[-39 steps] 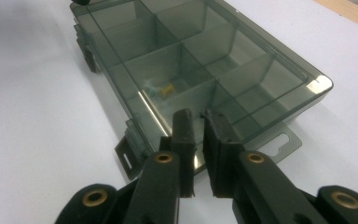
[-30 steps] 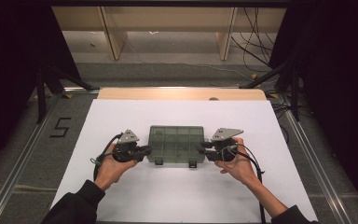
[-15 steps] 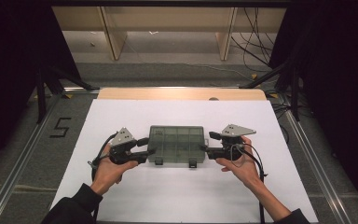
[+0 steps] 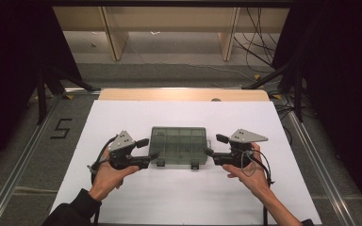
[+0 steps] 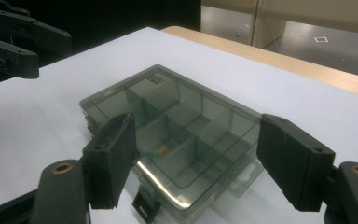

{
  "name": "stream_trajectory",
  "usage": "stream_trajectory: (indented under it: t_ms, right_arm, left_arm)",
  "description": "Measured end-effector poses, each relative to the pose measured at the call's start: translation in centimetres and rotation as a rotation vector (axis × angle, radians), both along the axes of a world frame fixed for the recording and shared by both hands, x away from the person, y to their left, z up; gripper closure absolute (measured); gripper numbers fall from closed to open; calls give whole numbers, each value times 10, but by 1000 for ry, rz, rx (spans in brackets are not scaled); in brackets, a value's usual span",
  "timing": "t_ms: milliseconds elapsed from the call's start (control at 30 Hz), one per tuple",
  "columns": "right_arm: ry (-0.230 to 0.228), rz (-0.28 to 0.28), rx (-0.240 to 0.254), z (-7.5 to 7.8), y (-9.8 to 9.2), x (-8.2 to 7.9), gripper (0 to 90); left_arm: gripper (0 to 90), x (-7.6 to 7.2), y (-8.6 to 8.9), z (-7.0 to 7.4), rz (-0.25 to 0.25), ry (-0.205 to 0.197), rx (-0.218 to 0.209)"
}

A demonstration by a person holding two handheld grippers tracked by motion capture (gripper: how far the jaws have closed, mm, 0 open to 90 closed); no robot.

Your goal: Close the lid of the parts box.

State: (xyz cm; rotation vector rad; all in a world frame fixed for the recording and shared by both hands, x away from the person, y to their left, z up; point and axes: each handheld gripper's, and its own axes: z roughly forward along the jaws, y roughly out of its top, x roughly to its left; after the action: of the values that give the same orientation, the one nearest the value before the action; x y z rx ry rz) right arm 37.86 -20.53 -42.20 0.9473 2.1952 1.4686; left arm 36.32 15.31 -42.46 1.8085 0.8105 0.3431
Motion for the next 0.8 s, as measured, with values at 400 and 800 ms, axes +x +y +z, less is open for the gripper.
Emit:
stream_trajectory:
  t_ms: [400, 800]
  right_arm:
    - [-17, -23, 16, 3, -12, -16, 247]
    - [-25, -34, 24, 5, -18, -27, 233]
  left_arm:
    - [316, -7, 1, 3, -2, -20, -6]
    - [276, -11, 3, 1, -5, -26, -23]
